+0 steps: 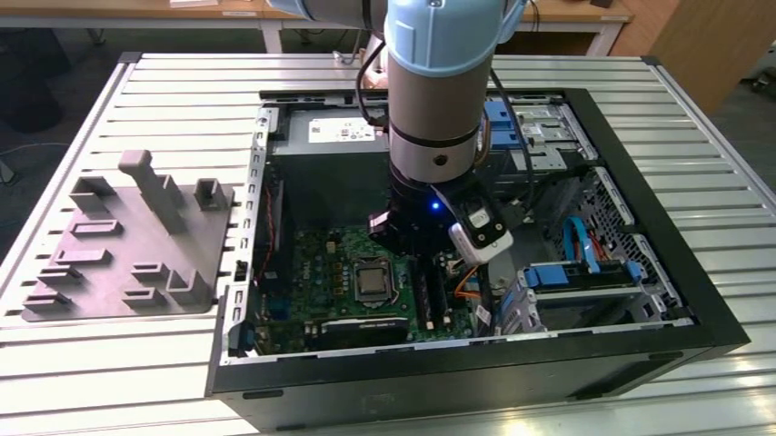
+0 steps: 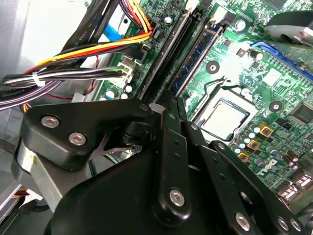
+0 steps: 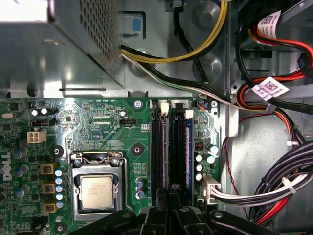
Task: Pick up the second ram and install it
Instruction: 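Insert the second ram into the second slot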
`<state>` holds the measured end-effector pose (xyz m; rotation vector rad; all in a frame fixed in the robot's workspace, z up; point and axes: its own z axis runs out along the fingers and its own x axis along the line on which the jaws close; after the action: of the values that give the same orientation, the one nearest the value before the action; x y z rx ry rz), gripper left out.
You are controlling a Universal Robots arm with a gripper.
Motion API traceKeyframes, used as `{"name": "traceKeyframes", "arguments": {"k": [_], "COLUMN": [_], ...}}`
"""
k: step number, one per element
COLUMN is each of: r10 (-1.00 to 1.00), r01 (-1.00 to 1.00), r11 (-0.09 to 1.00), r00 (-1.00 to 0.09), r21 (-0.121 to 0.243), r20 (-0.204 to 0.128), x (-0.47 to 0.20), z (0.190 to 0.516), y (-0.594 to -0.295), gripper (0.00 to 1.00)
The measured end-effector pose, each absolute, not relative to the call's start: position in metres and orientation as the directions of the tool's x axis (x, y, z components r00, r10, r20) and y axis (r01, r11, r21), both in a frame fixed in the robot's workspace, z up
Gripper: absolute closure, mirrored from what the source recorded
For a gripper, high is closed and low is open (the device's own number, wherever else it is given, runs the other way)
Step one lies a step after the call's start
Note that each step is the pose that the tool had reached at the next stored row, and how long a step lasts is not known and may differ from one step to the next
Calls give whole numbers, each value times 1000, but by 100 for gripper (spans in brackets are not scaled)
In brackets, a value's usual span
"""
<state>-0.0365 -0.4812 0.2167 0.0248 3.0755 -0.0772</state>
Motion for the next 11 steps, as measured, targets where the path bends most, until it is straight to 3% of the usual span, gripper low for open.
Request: {"name": "traceKeyframes", "arguments": {"k": [11], "r10": [15], "r01": [18], "r11": [999], "r00": [-998], "r21": [-48], "r20": [-66], "x": [-36], "z": [217], "y": [-481], "gripper": [89]}}
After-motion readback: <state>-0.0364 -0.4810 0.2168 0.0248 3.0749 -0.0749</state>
